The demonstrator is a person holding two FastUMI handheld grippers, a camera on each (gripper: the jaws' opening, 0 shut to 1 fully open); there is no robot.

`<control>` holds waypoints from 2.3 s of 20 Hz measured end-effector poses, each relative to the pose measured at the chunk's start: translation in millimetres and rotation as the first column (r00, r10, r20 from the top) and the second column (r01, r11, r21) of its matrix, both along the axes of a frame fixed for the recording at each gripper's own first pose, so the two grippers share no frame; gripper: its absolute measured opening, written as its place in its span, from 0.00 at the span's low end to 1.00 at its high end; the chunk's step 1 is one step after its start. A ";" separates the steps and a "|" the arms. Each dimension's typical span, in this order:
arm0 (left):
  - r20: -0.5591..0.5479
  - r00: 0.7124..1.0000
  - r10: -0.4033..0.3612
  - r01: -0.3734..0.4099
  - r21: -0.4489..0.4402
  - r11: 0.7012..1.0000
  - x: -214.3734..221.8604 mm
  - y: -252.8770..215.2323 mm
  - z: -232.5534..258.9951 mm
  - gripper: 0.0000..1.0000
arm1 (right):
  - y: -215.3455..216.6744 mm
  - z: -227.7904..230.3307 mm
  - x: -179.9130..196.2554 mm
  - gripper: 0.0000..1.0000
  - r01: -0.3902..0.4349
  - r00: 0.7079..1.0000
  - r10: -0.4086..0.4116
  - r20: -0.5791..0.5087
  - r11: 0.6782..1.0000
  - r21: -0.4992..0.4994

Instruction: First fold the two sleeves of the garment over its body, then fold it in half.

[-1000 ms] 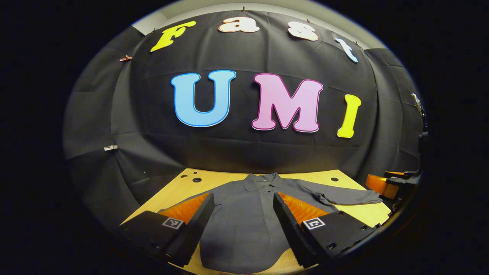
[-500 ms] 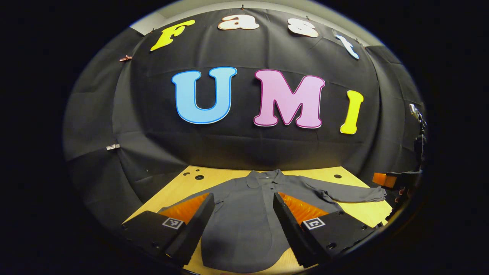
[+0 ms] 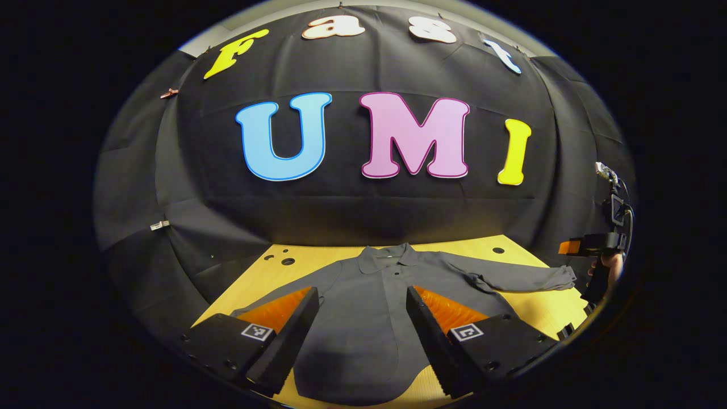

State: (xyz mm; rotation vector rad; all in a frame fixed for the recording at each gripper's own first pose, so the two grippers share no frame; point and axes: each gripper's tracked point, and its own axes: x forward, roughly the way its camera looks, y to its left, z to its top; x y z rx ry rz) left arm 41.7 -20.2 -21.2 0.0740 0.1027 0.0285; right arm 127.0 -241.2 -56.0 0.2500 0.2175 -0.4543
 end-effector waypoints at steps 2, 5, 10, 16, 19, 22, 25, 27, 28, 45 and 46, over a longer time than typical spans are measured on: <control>-0.023 1.000 0.005 -0.005 -0.001 1.000 6.4 -1.2 -5.3 0.98 | -23.8 -12.1 11.1 0.98 0.044 0.999 -0.043 -0.020 0.998 0.037; -0.050 0.999 0.007 -0.007 0.005 1.000 13.9 -3.9 -12.5 0.97 | -58.3 -35.6 25.7 0.99 0.087 0.994 -0.080 -0.073 0.993 0.084; -0.095 0.995 0.042 -0.043 -0.003 0.999 20.4 -3.6 -26.7 0.97 | -113.7 -74.1 34.8 0.99 0.169 0.975 -0.148 -0.164 0.978 0.123; -0.143 0.988 0.053 -0.056 -0.018 0.998 27.0 -13.1 -40.5 0.97 | -153.1 -119.9 53.6 0.99 0.229 0.952 -0.184 -0.245 0.959 0.166; -0.161 0.985 0.057 -0.059 -0.008 0.998 31.7 -17.4 -50.3 0.97 | -154.6 -151.1 70.1 0.99 0.241 0.936 -0.175 -0.304 0.951 0.193; -0.178 0.982 0.062 -0.067 -0.018 0.998 33.9 -22.2 -57.2 0.97 | -166.0 -168.0 76.0 0.99 0.244 0.924 -0.159 -0.347 0.945 0.218; -0.201 0.977 0.070 -0.080 -0.041 0.996 33.3 -23.0 -64.5 0.97 | -161.4 -172.5 74.5 0.99 0.227 0.915 -0.142 -0.378 0.956 0.189; -0.207 0.976 0.073 -0.085 -0.050 0.995 35.3 -22.5 -67.2 0.97 | -157.9 -173.1 77.5 0.99 0.187 0.912 -0.122 -0.391 0.973 0.134; -0.211 0.975 0.076 -0.088 -0.051 0.995 37.0 -22.0 -68.3 0.97 | -153.8 -174.4 79.3 0.88 0.170 0.915 -0.105 -0.391 0.976 0.137; -0.204 0.970 0.129 -0.145 -0.066 0.987 28.1 5.5 -68.9 0.97 | -122.3 -122.8 104.8 0.06 0.061 0.946 -0.033 -0.324 0.995 0.077; -0.203 0.970 0.136 -0.154 -0.073 0.985 27.1 8.8 -69.2 0.97 | -119.1 -112.8 105.9 0.06 0.044 0.950 -0.023 -0.311 0.997 0.059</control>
